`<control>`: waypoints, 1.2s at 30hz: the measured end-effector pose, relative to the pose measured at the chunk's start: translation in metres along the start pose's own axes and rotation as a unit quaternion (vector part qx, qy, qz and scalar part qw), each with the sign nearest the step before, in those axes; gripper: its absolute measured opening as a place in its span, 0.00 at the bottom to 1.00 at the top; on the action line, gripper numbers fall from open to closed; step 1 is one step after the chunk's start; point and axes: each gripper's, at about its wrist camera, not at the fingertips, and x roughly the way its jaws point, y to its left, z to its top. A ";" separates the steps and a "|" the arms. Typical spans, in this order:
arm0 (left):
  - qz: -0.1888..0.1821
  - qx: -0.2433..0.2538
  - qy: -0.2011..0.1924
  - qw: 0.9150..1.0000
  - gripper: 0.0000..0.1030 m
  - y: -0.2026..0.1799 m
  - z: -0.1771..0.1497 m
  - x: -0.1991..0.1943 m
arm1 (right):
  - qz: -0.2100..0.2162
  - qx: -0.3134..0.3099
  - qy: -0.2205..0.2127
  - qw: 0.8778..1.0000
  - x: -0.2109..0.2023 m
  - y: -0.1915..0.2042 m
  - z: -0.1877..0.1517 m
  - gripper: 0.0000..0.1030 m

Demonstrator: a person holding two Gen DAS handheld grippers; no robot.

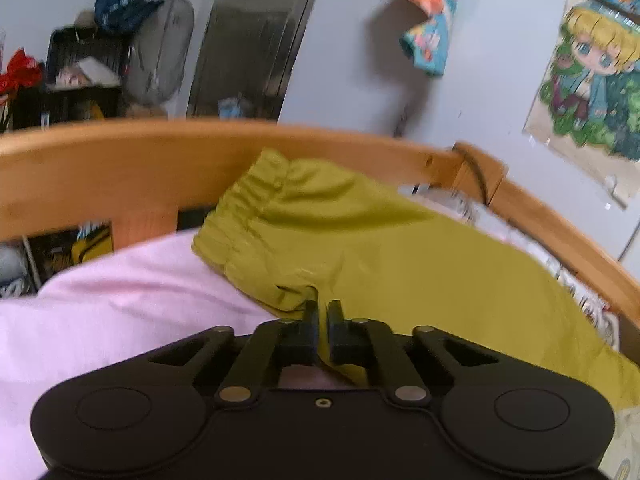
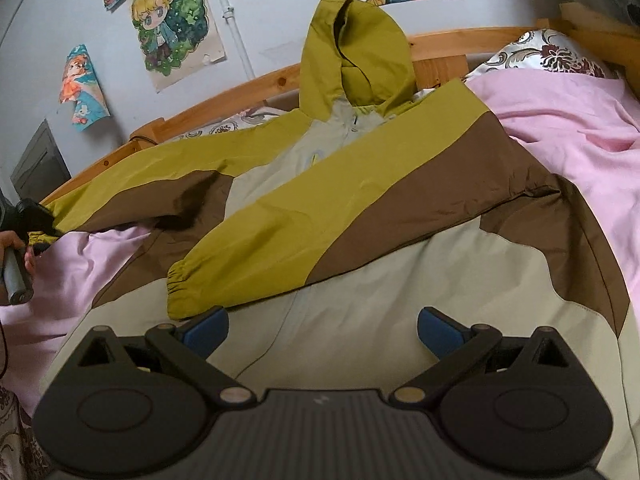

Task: Fold large clothes
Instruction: 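Grasp the other olive sleeve cuff with the left gripper, then fold the held sleeve across the jacket front and release with the left gripper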

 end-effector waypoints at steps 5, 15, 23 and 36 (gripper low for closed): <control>-0.044 0.072 -0.086 0.993 0.00 -0.029 0.000 -0.033 | -0.002 -0.001 -0.007 1.000 -0.009 0.005 0.001 1.00; -0.281 0.271 -0.218 0.895 0.00 -0.137 -0.023 -0.128 | -0.009 -0.002 -0.049 0.999 -0.026 0.000 0.007 1.00; -0.489 0.404 -0.172 0.753 0.00 -0.206 -0.126 -0.188 | -0.081 0.033 -0.103 0.991 -0.041 -0.039 0.016 1.00; -0.562 0.471 0.060 0.677 0.19 -0.208 -0.258 -0.147 | -0.183 0.086 -0.150 0.968 -0.053 -0.114 0.023 1.00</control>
